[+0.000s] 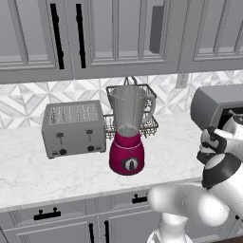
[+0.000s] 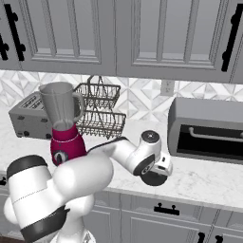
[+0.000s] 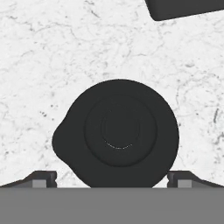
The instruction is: Close the lid blender by securely placing the lid on top.
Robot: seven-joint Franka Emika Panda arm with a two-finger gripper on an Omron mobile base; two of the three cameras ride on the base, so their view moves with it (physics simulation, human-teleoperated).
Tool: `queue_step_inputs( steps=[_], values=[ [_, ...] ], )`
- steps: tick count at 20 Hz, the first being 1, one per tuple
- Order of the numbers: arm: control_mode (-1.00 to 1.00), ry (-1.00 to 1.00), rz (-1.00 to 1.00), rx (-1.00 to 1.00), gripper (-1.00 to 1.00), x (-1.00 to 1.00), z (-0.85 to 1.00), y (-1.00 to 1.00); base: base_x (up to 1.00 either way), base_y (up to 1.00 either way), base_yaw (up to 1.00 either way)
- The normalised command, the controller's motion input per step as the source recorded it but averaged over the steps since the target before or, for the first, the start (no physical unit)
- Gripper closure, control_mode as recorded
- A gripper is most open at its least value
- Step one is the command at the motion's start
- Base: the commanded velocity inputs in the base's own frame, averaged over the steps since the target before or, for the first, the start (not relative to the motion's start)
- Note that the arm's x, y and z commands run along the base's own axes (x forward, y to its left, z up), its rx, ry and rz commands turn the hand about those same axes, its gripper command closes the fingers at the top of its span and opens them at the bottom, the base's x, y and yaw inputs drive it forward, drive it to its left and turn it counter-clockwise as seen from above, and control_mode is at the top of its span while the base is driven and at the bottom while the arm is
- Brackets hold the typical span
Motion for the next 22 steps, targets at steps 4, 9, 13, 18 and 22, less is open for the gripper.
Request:
queue_step_inputs(
  steps=[4, 9, 13, 18, 22],
  values=[
    [-1.0, 0.0, 0.0, 0.0, -1.0, 0.13, -0.17, -0.11, 0.0, 0.0, 0.0],
    [-1.0, 0.0, 0.0, 0.0, -1.0, 0.13, -0.16, -0.08, 0.0, 0.0, 0.0],
    [-1.0, 0.0, 0.0, 0.0, -1.0, 0.13, -0.16, -0.06, 0.0, 0.0, 0.0],
    [-1.0, 0.0, 0.0, 0.0, -1.0, 0.14, -0.16, -0.08, 0.0, 0.0, 0.0],
    [-1.0, 0.0, 0.0, 0.0, -1.0, 0.16, -0.17, -0.03, 0.0, 0.0, 0.0]
  ],
)
